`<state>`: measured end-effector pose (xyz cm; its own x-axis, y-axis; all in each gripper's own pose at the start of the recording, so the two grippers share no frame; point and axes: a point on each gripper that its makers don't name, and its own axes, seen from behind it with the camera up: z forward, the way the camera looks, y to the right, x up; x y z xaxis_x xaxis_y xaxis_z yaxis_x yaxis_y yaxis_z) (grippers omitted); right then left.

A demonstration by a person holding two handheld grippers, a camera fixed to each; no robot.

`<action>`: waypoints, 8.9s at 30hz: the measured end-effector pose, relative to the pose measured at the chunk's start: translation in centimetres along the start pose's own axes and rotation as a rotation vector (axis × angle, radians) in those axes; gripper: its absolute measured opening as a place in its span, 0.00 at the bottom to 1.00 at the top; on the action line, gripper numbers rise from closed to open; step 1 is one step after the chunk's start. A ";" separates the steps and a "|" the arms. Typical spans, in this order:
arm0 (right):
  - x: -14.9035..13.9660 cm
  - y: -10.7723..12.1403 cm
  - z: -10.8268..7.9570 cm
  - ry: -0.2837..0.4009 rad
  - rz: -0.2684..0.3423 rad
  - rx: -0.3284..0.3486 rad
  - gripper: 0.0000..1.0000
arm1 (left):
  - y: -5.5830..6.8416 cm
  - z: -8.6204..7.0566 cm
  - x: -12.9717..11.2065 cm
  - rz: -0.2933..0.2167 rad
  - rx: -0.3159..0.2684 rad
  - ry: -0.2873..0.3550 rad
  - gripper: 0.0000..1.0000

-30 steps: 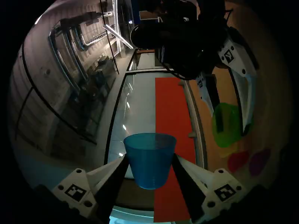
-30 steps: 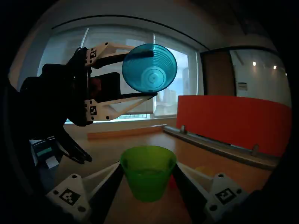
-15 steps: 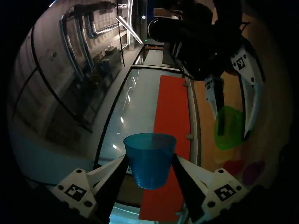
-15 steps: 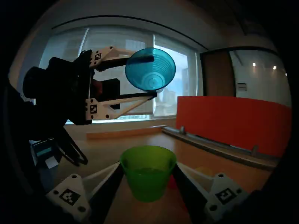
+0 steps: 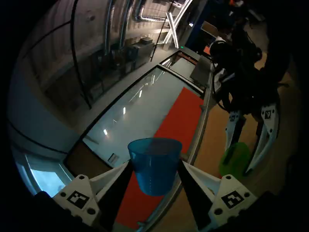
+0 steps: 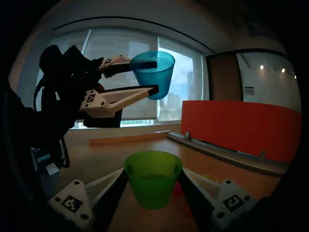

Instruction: Pour water

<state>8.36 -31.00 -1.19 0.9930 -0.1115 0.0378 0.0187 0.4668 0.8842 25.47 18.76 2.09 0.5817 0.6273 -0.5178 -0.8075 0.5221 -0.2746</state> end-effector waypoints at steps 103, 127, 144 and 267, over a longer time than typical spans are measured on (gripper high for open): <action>-0.8 6.2 -8.8 -0.180 0.020 -0.120 0.90 | 17.0 -3.0 -8.4 -0.838 -0.406 -0.326 0.82; -3.2 7.2 -9.8 -0.249 0.026 -0.120 0.90 | 20.6 -3.3 -8.7 -0.769 -0.507 -0.395 0.82; -5.9 6.7 -9.6 -0.344 0.028 -0.090 0.91 | 23.7 -4.4 -10.3 -0.717 -0.597 -0.483 0.82; -19.1 6.5 -9.3 -0.579 0.075 -0.070 0.91 | 32.2 -9.2 -16.3 -0.654 -0.739 -0.660 0.82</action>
<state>-9.41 -17.64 -0.53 0.7672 -0.5277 0.3646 -0.0222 0.5463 0.8373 -10.95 20.05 -5.80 0.6680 0.6552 0.3528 -0.0729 0.5294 -0.8452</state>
